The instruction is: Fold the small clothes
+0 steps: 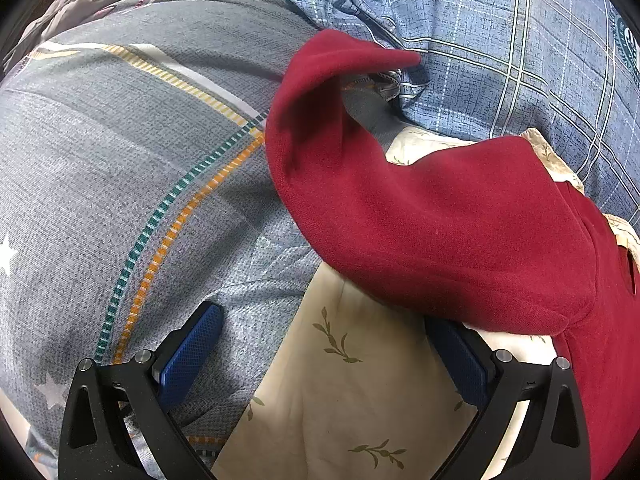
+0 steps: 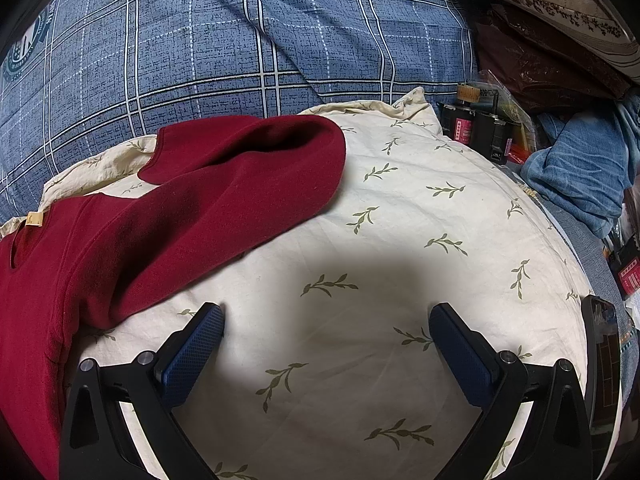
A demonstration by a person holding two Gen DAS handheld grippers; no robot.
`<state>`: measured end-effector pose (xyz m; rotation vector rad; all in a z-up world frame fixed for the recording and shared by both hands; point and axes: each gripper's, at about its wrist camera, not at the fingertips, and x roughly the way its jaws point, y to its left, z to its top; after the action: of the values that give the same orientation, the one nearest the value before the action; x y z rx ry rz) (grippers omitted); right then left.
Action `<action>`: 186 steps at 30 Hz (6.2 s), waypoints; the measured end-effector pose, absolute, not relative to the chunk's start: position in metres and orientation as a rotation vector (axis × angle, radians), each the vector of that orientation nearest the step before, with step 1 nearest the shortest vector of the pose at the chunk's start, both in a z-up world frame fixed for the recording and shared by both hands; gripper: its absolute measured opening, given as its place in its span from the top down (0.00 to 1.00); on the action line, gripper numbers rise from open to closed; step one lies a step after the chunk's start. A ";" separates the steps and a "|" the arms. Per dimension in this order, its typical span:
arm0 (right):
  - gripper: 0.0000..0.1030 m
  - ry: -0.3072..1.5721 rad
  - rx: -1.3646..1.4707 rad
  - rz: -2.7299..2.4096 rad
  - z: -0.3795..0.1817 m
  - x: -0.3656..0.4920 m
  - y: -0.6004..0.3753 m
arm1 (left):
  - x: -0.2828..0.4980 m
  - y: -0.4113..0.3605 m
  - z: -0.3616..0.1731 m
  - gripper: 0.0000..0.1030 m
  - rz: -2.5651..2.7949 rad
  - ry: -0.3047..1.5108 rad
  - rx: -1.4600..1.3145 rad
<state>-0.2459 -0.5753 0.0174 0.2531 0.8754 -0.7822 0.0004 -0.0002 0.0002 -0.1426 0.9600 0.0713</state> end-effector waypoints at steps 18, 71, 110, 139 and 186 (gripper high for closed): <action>0.00 0.882 0.294 -0.769 0.050 -0.285 -0.505 | -0.054 -0.006 0.044 0.09 -0.055 0.959 -0.027; 0.00 0.901 0.288 -0.524 0.056 -0.167 -0.337 | -0.088 -0.140 0.076 0.08 -0.323 0.801 0.121; 0.00 0.939 0.188 -0.536 0.049 -0.169 -0.324 | -0.089 -0.134 0.068 0.08 -0.359 0.825 0.099; 0.00 0.969 0.173 -0.523 0.040 -0.164 -0.321 | -0.086 -0.134 0.064 0.08 -0.362 0.833 0.110; 0.00 1.019 0.179 -0.480 0.035 -0.159 -0.315 | -0.076 -0.120 0.066 0.09 -0.334 0.851 0.074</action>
<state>-0.1589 -0.3145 0.0348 0.1793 1.0192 -0.4805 -0.0761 -0.1202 0.0664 0.0741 0.8514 -0.3340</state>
